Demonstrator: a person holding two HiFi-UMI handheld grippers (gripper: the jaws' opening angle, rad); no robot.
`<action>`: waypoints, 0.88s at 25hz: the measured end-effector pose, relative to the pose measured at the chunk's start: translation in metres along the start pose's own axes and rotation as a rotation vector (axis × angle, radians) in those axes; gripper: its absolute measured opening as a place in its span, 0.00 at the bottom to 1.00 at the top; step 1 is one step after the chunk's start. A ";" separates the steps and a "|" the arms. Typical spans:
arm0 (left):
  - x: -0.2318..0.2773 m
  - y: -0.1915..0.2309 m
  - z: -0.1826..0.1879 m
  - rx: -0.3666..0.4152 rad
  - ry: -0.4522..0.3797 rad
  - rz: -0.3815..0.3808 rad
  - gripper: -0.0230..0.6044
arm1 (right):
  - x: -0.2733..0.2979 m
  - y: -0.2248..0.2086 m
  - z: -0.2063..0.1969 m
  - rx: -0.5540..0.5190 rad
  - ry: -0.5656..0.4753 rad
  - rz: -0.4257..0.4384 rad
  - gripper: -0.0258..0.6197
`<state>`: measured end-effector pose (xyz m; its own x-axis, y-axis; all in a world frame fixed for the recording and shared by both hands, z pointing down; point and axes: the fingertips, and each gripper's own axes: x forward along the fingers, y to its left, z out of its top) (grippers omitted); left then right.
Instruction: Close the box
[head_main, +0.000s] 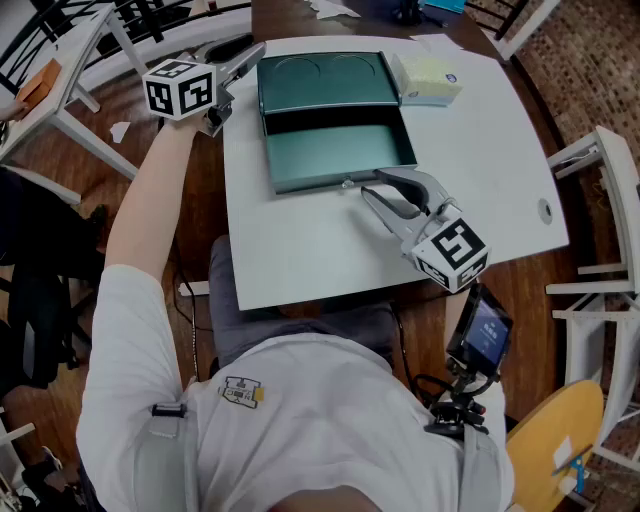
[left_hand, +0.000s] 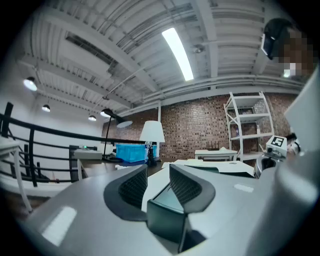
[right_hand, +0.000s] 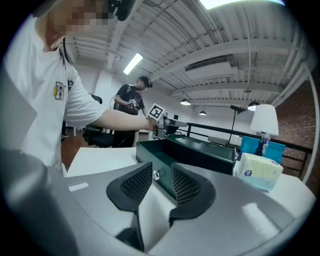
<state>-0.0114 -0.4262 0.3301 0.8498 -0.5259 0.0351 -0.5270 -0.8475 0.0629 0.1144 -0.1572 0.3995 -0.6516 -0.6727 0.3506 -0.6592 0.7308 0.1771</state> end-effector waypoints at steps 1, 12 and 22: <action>0.008 0.004 -0.009 -0.041 0.025 -0.019 0.23 | 0.004 0.006 0.000 -0.025 0.014 0.001 0.23; 0.038 0.008 -0.042 -0.149 0.103 -0.091 0.20 | 0.050 0.016 -0.022 -0.517 0.308 -0.187 0.14; 0.035 0.009 -0.040 -0.174 0.061 -0.091 0.20 | 0.078 -0.014 -0.015 -0.601 0.358 -0.231 0.12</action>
<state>0.0141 -0.4490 0.3720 0.8953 -0.4379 0.0810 -0.4440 -0.8634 0.2396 0.0789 -0.2184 0.4380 -0.2902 -0.8134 0.5041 -0.3785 0.5814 0.7202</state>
